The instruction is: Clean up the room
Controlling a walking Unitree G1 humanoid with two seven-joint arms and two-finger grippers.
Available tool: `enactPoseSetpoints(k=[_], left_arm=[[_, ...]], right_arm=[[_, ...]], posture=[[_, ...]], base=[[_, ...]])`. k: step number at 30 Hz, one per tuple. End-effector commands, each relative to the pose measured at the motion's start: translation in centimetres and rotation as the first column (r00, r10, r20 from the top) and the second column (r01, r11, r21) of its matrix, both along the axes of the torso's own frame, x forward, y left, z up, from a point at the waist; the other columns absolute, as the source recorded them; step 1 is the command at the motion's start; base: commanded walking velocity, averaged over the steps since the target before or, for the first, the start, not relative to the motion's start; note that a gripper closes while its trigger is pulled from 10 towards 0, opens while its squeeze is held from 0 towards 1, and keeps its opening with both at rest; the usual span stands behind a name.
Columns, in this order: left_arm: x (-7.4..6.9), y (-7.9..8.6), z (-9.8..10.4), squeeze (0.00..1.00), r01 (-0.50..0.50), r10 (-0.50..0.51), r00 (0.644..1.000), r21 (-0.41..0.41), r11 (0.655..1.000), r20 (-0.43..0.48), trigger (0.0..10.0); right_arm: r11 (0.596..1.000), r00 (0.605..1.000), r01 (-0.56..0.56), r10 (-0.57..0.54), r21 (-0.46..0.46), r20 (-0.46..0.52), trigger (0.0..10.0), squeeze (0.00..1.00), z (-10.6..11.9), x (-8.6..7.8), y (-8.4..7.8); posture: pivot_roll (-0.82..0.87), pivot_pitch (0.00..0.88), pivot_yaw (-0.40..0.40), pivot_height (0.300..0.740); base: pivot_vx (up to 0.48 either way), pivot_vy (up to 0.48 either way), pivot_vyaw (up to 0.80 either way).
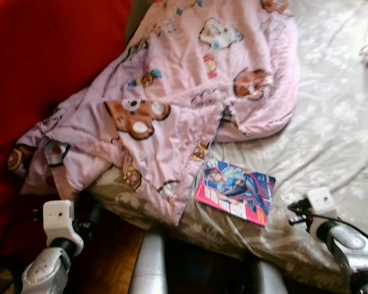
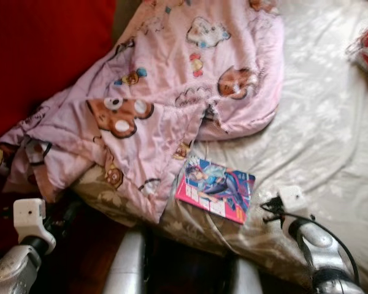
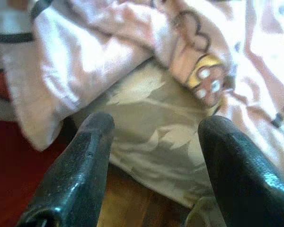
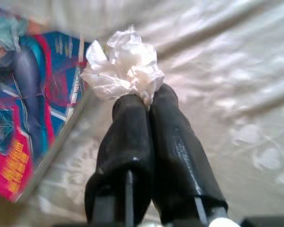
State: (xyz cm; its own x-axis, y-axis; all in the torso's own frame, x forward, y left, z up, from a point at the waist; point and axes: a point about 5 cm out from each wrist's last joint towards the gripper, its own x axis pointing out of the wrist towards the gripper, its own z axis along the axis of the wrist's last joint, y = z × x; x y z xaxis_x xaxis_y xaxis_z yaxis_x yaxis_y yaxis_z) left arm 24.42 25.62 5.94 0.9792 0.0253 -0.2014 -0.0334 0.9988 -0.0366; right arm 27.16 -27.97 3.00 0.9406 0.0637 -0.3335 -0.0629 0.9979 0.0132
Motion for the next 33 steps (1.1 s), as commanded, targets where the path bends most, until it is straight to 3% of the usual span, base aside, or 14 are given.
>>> enactPoseSetpoints(k=[1, 2, 3, 4, 5, 7, 10, 16, 18, 20, 23, 25, 28, 33], left_arm=[[-0.7, 0.4, -1.3, 0.0, -0.022, 0.023, 0.999, 0.005, 1.0, -0.041, 10.0], [-0.7, 0.4, -2.1, 0.0, -0.032, 0.032, 0.998, 0.003, 0.999, -0.058, 10.0], [-0.7, 0.4, -2.1, 0.0, -0.032, 0.032, 0.998, 0.003, 0.999, -0.058, 10.0], [-0.7, 0.3, -2.7, 0.0, -0.039, 0.039, 0.997, 0.0, 0.999, -0.072, 10.0], [-0.7, 0.3, -2.7, 0.0, -0.039, 0.039, 0.997, 0.0, 0.999, -0.072, 10.0], [-0.7, 0.0, -3.3, 0.0, -0.031, 0.03, 0.996, -0.004, 1.0, -0.08, 10.0], [-0.6, -0.3, -4.1, 0.0, -0.038, 0.034, 0.995, -0.038, 0.999, -0.089, 10.0], [0.6, -2.0, -6.2, 0.0, -0.044, 0.033, 0.986, -0.064, 0.997, -0.164, 10.0], [0.6, -2.5, -7.0, 0.0, -0.03, 0.014, 0.976, -0.068, 0.997, -0.217, 10.0], [0.5, -2.5, -7.3, 0.0, -0.03, 0.013, 0.971, -0.067, 0.997, -0.239, 10.0], [-0.1, -2.0, -8.2, 0.0, -0.072, 0.048, 0.954, -0.07, 0.995, -0.296, 10.0], [-1.2, -2.3, -9.5, 0.0, -0.047, 0.025, 0.922, -0.049, 0.998, -0.387, 10.0], [-2.2, -1.9, -10.4, 0.0, -0.117, 0.076, 0.893, -0.066, 0.991, -0.444, 10.0], [-3.1, -2.0, -11.3, 0.0, -0.179, 0.123, 0.861, -0.068, 0.982, -0.493, 10.0]], right_arm=[[0.99, 0.993, 0.087, -0.096, 0.112, 0.074, 0.0, 0.0, -0.1, -1.3, 0.2], [0.962, 0.97, 0.139, -0.18, 0.234, 0.162, 1.8, 0.0, -0.2, -2.7, 1.9], [0.962, 0.97, 0.139, -0.18, 0.234, 0.162, 1.8, 0.0, -0.2, -2.7, 1.9], [0.947, 0.958, 0.16, -0.216, 0.278, 0.188, 3.5, 0.0, -0.7, -3.7, 3.0], [0.947, 0.958, 0.16, -0.216, 0.278, 0.188, 3.5, 0.0, -0.7, -3.7, 3.0], [0.954, 0.961, 0.171, -0.217, 0.248, 0.172, 10.0, 0.0, -1.7, -4.4, 3.4], [0.918, 0.95, 0.239, -0.289, 0.318, 0.12, 10.0, 0.0, -3.2, -4.8, 3.4], [0.844, 0.89, 0.452, -0.447, 0.289, -0.089, 10.0, 0.0, -5.5, -4.6, 2.5], [0.862, 0.894, 0.443, -0.402, 0.247, -0.199, 10.0, 0.0, -6.9, -5.3, 3.9], [0.859, 0.887, 0.448, -0.393, 0.249, -0.242, 10.0, 0.0, -7.5, -5.6, 4.5], [0.891, 0.904, 0.386, -0.314, 0.237, -0.29, 10.0, 0.0, -8.4, -6.0, 6.2], [0.908, 0.907, 0.344, -0.255, 0.24, -0.336, 10.0, 0.0, -9.0, -6.3, 7.4], [0.942, 0.909, 0.268, -0.179, 0.202, -0.375, 10.0, 0.0, -9.5, -6.7, 8.1], [0.924, 0.878, 0.338, -0.24, 0.181, -0.415, 10.0, 0.0, -10.0, -7.5, 7.6]], posture=[[0.16, 0.031, 0.004, 0.611], [0.13, 0.0, -0.001, 0.611], [0.13, 0.0, -0.001, 0.611], [0.12, 0.0, -0.012, 0.611], [0.12, 0.0, -0.012, 0.611], [0.12, 0.0, -0.022, 0.611], [0.11, 0.0, -0.038, 0.611], [0.09, 0.0, -0.04, 0.625], [0.09, 0.0, -0.041, 0.64], [0.09, 0.0, -0.033, 0.65], [0.08, 0.0, -0.025, 0.665], [0.07, 0.0, -0.014, 0.68], [0.06, 0.0, -0.01, 0.7], [0.06, 0.0, -0.023, 0.73]], base=[[0.0, 0.0, 0.0], [0.0, 0.0, 0.0], [0.0, 0.0, 0.0], [0.0, 0.0, 0.0], [0.0, 0.0, 0.0], [0.0, 0.0, 0.0], [0.0, 0.0, 0.0], [0.0, 0.0, 0.0], [0.0, 0.0, 0.0], [0.0, 0.0, 0.0], [0.0, 0.0, 0.0], [0.0, 0.0, 0.0], [0.0, 0.0, 0.0], [0.0, 0.0, 0.0]])
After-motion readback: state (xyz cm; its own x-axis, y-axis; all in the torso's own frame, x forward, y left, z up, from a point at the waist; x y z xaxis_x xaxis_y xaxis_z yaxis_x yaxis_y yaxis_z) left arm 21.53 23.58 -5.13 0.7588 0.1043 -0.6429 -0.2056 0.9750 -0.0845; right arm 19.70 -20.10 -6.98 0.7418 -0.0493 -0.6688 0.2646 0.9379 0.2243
